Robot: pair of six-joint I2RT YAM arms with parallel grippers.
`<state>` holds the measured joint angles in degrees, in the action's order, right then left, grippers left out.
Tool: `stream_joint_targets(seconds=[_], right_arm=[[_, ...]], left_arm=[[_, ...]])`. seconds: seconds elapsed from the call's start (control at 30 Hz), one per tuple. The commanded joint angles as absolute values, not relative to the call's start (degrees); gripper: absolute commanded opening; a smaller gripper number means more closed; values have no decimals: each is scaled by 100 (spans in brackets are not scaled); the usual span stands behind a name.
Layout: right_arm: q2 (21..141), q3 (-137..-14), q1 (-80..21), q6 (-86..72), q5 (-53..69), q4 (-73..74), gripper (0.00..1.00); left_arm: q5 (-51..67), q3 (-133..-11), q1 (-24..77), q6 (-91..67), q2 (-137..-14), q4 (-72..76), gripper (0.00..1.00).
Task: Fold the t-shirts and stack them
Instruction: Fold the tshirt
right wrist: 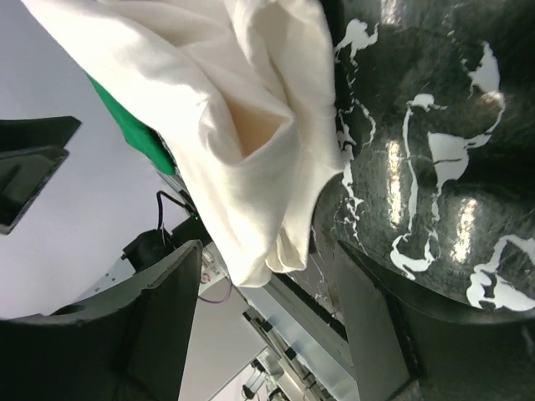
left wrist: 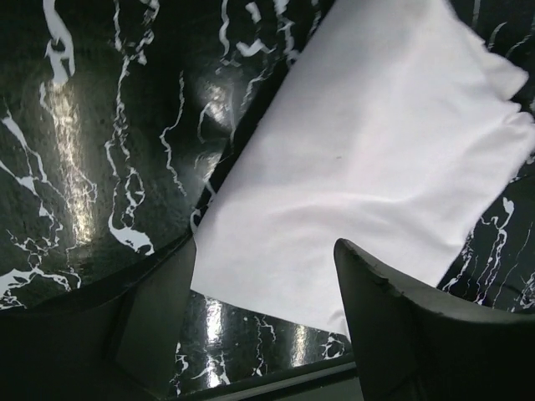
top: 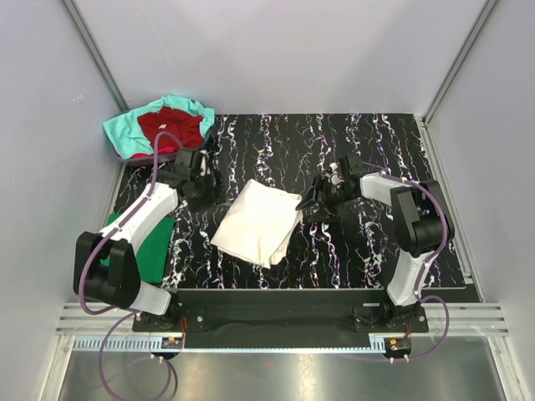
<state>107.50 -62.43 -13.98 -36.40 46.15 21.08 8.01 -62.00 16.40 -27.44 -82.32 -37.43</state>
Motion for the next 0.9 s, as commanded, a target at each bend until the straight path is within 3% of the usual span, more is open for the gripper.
stream_joint_targets(seconds=[0.0, 0.37, 0.63, 0.87], right_arm=[[10880, -6363, -1476, -3771, 4633, 1872, 72], [11557, -7040, -1547, -3367, 4368, 2232, 58], [12111, -7707, -1556, -3191, 4403, 2302, 60], [12875, -9165, -1547, -3199, 4315, 2768, 61]], left_arm=[[1720, -5828, 1258, -2760, -8226, -3016, 73], [1722, -5862, 1090, -2452, -8779, -3085, 75], [2451, -5160, 1099, -2821, -9070, -1884, 76], [2821, -4335, 1344, -3444, -8948, -1433, 75]])
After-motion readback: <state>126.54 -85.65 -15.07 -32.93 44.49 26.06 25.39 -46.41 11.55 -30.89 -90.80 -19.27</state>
